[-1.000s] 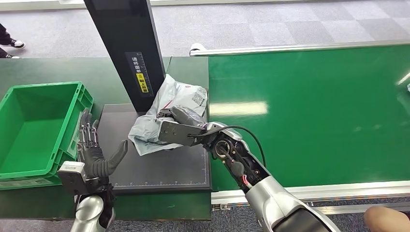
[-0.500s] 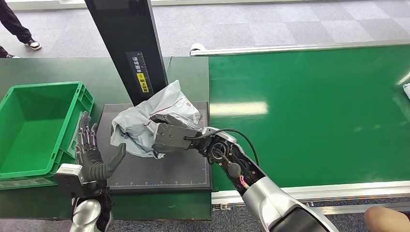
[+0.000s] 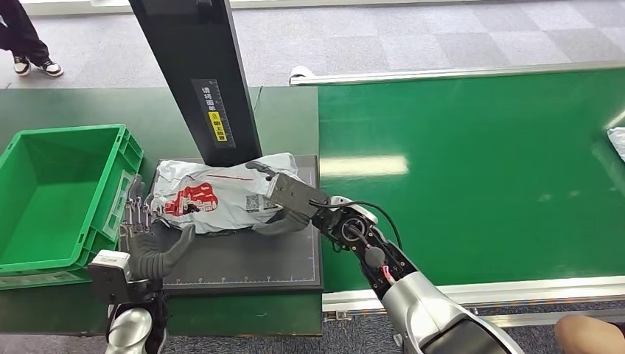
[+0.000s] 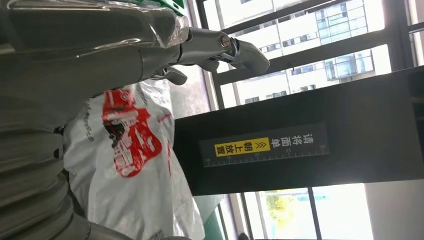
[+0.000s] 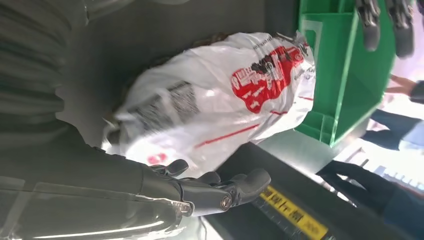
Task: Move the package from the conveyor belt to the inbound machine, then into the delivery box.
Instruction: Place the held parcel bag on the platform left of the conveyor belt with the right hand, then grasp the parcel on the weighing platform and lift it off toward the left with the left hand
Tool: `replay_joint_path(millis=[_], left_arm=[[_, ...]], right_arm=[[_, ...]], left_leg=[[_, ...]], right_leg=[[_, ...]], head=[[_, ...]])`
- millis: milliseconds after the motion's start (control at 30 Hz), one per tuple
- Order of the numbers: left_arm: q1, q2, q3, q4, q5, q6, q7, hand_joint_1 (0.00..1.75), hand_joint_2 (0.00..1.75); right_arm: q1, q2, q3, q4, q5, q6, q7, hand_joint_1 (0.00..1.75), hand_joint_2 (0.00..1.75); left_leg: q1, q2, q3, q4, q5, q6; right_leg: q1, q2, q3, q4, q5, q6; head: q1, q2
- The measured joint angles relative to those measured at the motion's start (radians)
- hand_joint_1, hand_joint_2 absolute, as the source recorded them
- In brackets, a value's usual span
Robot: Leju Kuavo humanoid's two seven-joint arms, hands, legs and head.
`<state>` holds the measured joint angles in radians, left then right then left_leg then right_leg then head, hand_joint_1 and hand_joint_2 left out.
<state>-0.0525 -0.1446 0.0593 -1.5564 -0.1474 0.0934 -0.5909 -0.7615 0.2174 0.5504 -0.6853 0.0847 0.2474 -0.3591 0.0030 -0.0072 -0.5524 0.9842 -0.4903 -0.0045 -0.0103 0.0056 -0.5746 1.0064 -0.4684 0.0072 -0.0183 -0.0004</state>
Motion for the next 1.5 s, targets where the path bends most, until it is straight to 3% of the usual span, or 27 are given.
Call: replay_joint_path(millis=[333,567,733,967,1167,1333,1500], left_arm=[[-0.002,0.009,0.02,0.002,-0.12,0.046,-0.009,0.0,1.75],[-0.018,0.032,0.01,-0.044,-0.252,0.066,-0.004,0.0,1.75],[-0.066,0.069,-0.063,-0.037,-0.485,0.094,0.042,0.0,1.75],[-0.301,0.138,-0.214,0.228,-0.634,0.133,0.106,0.0,1.75],[-0.471,0.155,-0.309,0.495,-0.671,0.141,0.108,0.0,1.75],[-0.568,0.155,-0.363,0.674,-0.679,0.146,0.108,0.0,1.75],[-0.611,0.162,-0.405,0.801,-0.664,0.112,0.103,0.0,1.75]], right_arm=[[0.061,-0.051,-0.078,-0.042,-0.035,-0.013,-0.041,0.0,1.75],[0.148,-0.087,-0.129,-0.199,-0.038,-0.036,-0.069,0.0,1.75],[0.271,-0.118,-0.191,-0.366,-0.066,-0.062,-0.099,0.0,1.75],[0.459,-0.147,-0.303,-0.572,-0.089,-0.071,-0.103,0.0,1.75],[0.538,-0.158,-0.372,-0.666,-0.106,-0.08,-0.102,0.0,1.75],[0.589,-0.161,-0.408,-0.732,-0.116,-0.086,-0.102,0.0,1.75],[0.621,-0.162,-0.425,-0.776,-0.119,-0.086,-0.103,0.0,1.75]], left_leg=[[0.0,0.0,0.0,0.0,0.0,0.0],[0.0,0.0,0.0,0.0,0.0,0.0],[0.0,-0.003,0.0,0.0,0.0,0.0],[0.0,-0.003,0.001,0.0,0.0,0.0],[0.0,-0.003,0.001,0.0,0.0,0.0],[0.0,-0.002,0.0,0.0,0.0,0.0],[0.0,-0.002,0.0,0.0,0.0,0.0]], right_leg=[[0.0,0.0,0.0,0.0,0.0,0.0],[0.0,0.0,0.0,0.0,0.0,0.0],[0.0,-0.001,0.0,-0.001,0.0,0.0],[0.0,-0.001,0.001,-0.001,0.001,0.0],[0.0,-0.001,0.001,0.0,0.001,0.0],[0.0,-0.001,0.0,0.0,0.001,0.0],[0.0,0.0,0.001,0.0,0.001,0.0]], head=[[0.0,0.0],[0.0,0.0],[0.0,0.0],[0.0,0.0],[0.0,0.0],[0.0,0.0],[0.0,0.0]])
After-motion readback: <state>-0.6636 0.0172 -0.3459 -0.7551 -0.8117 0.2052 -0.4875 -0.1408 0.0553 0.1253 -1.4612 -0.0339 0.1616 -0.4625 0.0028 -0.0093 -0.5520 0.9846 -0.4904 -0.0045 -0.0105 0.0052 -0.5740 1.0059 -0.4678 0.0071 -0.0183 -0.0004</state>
